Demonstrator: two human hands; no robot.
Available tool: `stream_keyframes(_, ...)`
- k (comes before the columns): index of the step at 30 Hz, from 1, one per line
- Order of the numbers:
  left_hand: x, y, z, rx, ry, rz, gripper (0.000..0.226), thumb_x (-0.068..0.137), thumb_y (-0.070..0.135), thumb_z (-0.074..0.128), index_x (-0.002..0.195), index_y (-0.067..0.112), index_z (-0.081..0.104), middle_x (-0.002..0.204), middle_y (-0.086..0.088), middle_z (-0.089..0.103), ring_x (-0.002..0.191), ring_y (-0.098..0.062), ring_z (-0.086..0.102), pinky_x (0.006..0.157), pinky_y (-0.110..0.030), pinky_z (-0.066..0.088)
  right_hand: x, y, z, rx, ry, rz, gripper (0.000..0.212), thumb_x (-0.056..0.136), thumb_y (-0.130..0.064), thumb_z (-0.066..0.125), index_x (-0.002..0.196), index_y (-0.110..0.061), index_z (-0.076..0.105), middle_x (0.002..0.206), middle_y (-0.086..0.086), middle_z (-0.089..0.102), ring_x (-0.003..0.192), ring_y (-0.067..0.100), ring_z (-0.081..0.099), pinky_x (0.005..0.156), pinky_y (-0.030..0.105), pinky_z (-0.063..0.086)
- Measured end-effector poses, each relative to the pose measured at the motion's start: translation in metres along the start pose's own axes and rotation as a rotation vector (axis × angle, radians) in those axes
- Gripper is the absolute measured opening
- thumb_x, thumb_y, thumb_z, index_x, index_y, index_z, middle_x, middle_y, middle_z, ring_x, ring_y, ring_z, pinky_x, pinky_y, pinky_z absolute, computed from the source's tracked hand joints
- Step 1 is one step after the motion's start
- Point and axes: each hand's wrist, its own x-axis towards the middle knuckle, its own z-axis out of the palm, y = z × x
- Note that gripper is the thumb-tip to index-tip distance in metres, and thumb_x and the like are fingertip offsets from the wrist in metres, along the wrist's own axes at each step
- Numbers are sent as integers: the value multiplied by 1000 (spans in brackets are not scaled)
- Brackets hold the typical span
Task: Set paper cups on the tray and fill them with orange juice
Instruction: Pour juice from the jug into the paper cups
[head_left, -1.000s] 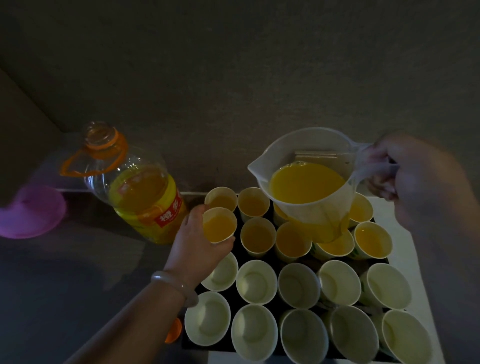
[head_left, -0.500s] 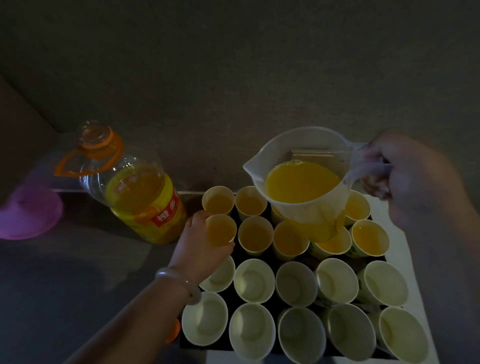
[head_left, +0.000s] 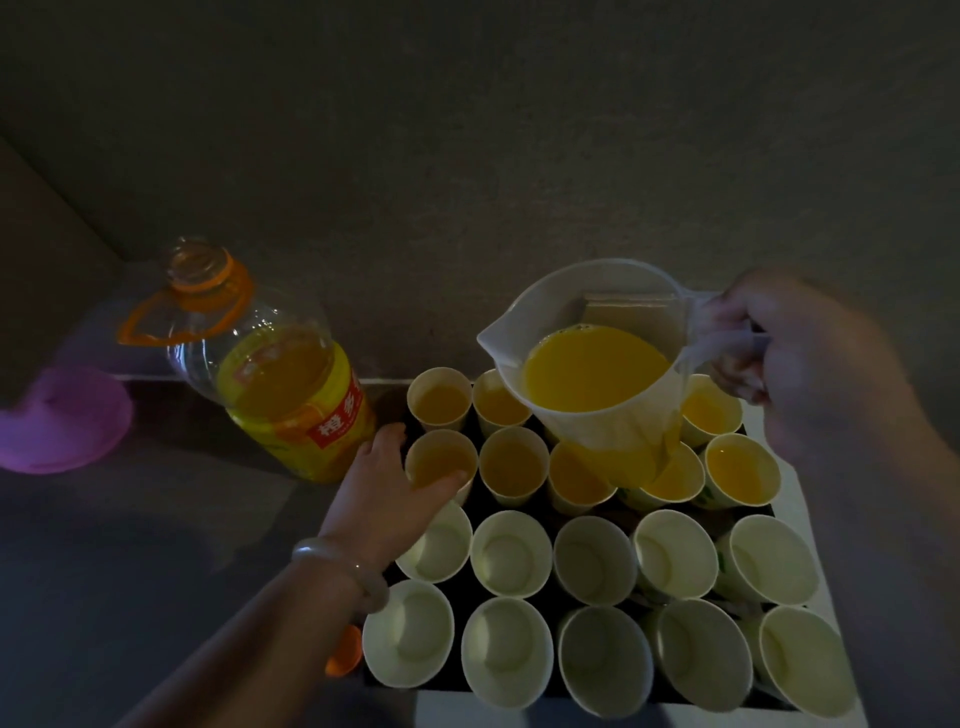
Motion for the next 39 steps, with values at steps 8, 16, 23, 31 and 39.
stream_keyframes(8,-36,9,-5,264,-55,105,72,72,53,69,129,24,38,126,4,39,119,-17,41,94,-31,42,-8,-3,2,-66,-95,-65,29,68,-32,51,43,-27,63,38,-6,44,33,4,35,47,28,27)
stream_keyframes(16,-46,4,-5,331,-114,71,82,69,54,73,130,19,31,131,-2,37,123,-20,40,95,-31,40,-14,-2,3,23,-40,-44,44,84,-14,53,41,-14,56,43,2,40,32,7,32,33,13,24)
stream_keyframes(23,-49,4,5,376,-119,46,84,70,47,75,133,15,29,133,-5,38,124,-23,41,99,-33,41,-21,-3,-1,-30,-109,-111,35,79,-23,54,45,-19,61,37,-6,41,33,5,34,37,20,27)
stream_keyframes(31,-54,4,7,440,-89,77,69,74,44,70,126,13,37,127,-5,42,115,-22,49,91,-29,44,-22,0,-5,15,-62,-66,42,85,-15,53,43,-16,58,39,-3,40,32,6,34,33,13,25)
stream_keyframes(39,-58,1,6,409,-83,75,63,72,42,71,121,15,41,122,-5,46,108,-23,53,88,-33,48,-27,-1,-2,38,-53,-64,38,83,-14,52,46,-13,54,40,-1,36,33,8,30,34,13,22)
